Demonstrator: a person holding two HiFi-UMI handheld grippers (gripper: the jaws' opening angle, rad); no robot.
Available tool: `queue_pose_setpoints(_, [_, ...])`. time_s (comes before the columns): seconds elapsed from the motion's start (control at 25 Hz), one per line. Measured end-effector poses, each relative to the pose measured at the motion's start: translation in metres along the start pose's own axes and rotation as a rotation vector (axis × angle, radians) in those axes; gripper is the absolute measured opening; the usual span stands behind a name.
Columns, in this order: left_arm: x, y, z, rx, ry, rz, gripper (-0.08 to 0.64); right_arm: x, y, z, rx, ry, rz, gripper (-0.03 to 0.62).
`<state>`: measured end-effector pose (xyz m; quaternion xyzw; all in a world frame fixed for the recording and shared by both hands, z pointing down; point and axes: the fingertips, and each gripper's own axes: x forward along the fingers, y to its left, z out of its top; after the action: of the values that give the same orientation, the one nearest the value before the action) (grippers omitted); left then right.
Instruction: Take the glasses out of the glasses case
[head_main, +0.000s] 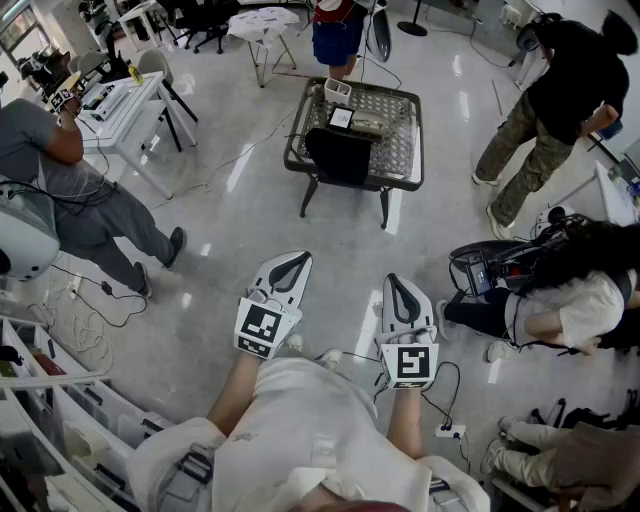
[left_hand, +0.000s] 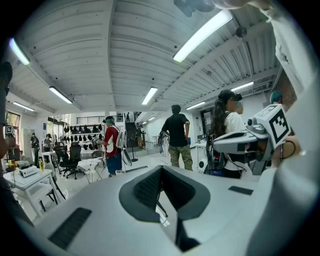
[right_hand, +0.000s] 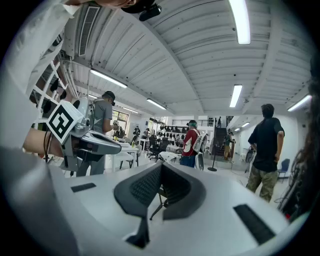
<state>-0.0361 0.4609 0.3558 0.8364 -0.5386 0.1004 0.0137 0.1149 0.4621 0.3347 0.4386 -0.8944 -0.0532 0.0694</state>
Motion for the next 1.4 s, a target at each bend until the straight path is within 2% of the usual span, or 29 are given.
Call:
queue_pose_setpoints(0.16, [-0.002,-0.01,0.004,0.003,-0.003,-0.005,0.012,-0.005,-0.006,-0.007,0.007,0.009,-0.021,0.006])
queue_pose_setpoints(0.6, [0.009,-0.009,0.009,-0.011,-0.013,-0.009,0.012,0.022,-0.007,-0.003,0.017,-0.004,0.013,0.006])
queue_pose_setpoints(1.16, [0.087,0.071,0.002,-0.013,-0.018,-0.07,0.012,0.123,-0.031,-0.011,-0.008,0.048,-0.045,0.006])
queue_pose_setpoints(1.4, [0.119,0.105,0.011,-0.01,-0.04,-0.105,0.012,0.165,-0.04,-0.004,-0.015,0.041,-0.074,0.006])
